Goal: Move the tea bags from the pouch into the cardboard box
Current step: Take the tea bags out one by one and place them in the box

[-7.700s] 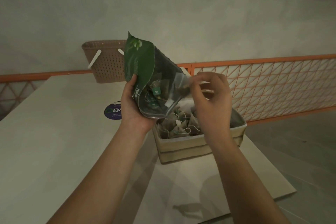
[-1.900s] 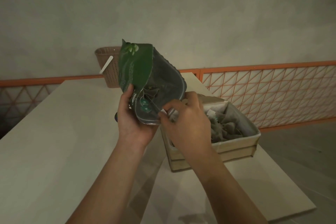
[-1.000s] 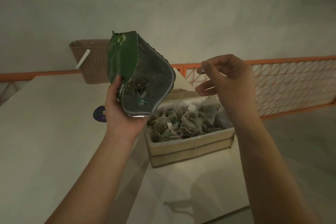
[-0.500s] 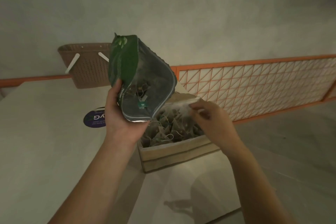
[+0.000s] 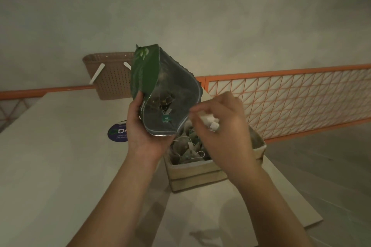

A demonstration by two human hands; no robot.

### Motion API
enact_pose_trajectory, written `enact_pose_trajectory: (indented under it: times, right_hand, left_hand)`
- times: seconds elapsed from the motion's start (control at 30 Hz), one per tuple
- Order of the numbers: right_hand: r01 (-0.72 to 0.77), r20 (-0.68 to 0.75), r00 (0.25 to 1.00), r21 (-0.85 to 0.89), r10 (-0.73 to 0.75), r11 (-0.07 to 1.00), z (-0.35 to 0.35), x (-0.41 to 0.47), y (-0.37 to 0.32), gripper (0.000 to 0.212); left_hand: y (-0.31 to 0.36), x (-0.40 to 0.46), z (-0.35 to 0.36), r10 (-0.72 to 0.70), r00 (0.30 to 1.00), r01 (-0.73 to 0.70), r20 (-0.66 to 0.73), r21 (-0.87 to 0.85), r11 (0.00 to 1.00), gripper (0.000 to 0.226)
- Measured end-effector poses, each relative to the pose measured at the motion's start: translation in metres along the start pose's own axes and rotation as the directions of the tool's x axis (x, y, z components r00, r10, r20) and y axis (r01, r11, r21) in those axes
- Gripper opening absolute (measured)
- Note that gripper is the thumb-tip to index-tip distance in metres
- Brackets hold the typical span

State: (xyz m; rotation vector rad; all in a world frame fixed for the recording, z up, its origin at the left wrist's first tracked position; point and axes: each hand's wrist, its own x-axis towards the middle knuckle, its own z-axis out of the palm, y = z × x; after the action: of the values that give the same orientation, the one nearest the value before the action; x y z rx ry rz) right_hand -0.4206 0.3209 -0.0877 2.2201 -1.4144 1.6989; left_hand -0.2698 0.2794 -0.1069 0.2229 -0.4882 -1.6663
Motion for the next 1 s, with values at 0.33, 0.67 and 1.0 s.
enact_pose_trajectory:
  times: [0.33, 0.67, 1.0]
  right_hand:
    - [0.296, 0.31, 0.94, -0.527, -0.144, 0.797, 0.044, 0.006, -0.012, 0.033]
    - [0.204, 0.339, 0.939, -0.396, -0.064, 0.895, 0.04, 0.006, -0.014, 0.024]
    - [0.208, 0.149, 0.977, -0.462, -0.156, 0.862, 0.043, 0.016, -0.016, 0.022]
  left_hand:
    - [0.005, -0.005, -0.004, 0.019, 0.998, -0.015, -0.064, 0.061, 0.998, 0.055]
    - [0.008, -0.006, -0.001, 0.033, 0.994, -0.027, -0.103, 0.059, 0.998, 0.06]
    - [0.008, -0.01, 0.003, 0.02, 0.99, -0.014, -0.143, 0.044, 0.999, 0.059]
